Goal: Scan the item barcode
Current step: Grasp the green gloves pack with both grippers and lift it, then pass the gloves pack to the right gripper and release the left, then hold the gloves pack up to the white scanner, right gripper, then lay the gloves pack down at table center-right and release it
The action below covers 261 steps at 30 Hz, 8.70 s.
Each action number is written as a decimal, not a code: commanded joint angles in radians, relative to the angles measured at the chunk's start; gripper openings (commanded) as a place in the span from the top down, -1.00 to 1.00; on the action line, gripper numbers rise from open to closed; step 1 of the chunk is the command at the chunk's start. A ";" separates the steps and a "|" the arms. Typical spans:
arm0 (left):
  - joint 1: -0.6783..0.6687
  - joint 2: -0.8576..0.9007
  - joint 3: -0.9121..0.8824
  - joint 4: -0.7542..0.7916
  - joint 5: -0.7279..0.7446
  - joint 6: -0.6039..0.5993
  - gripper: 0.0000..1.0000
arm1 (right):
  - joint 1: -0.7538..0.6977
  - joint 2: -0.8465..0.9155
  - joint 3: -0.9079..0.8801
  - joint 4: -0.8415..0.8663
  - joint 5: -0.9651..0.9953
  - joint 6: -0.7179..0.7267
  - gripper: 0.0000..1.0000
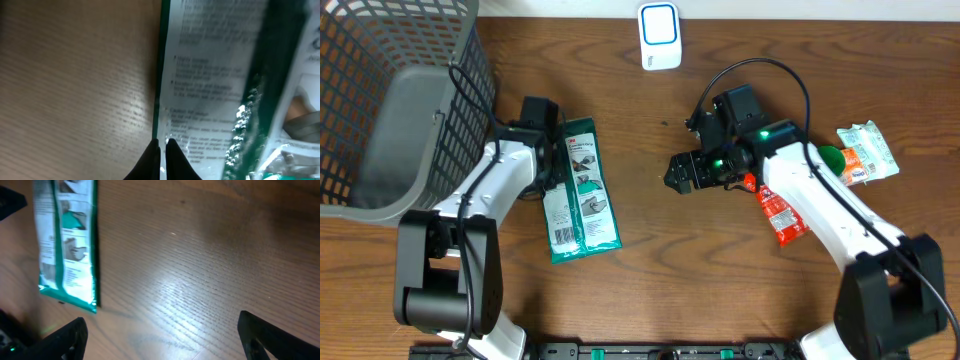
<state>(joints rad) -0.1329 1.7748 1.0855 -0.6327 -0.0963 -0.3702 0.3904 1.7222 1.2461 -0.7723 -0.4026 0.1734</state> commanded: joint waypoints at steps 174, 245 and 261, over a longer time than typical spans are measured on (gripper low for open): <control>0.163 -0.572 -0.114 0.031 0.084 0.130 -0.60 | 0.230 0.411 0.396 1.078 0.831 -1.798 0.98; 0.163 -0.572 -0.114 0.031 0.084 0.130 -0.60 | 0.231 0.162 0.499 -0.546 0.325 -0.557 0.97; 0.163 -0.572 -0.114 0.031 0.084 0.130 -0.60 | -0.130 0.153 0.146 -0.228 0.325 -0.314 -0.98</control>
<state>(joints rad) 0.0254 1.2026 0.9630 -0.6018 -0.0006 -0.2501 0.2668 1.8912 1.3918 -1.0004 -0.0708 -0.1841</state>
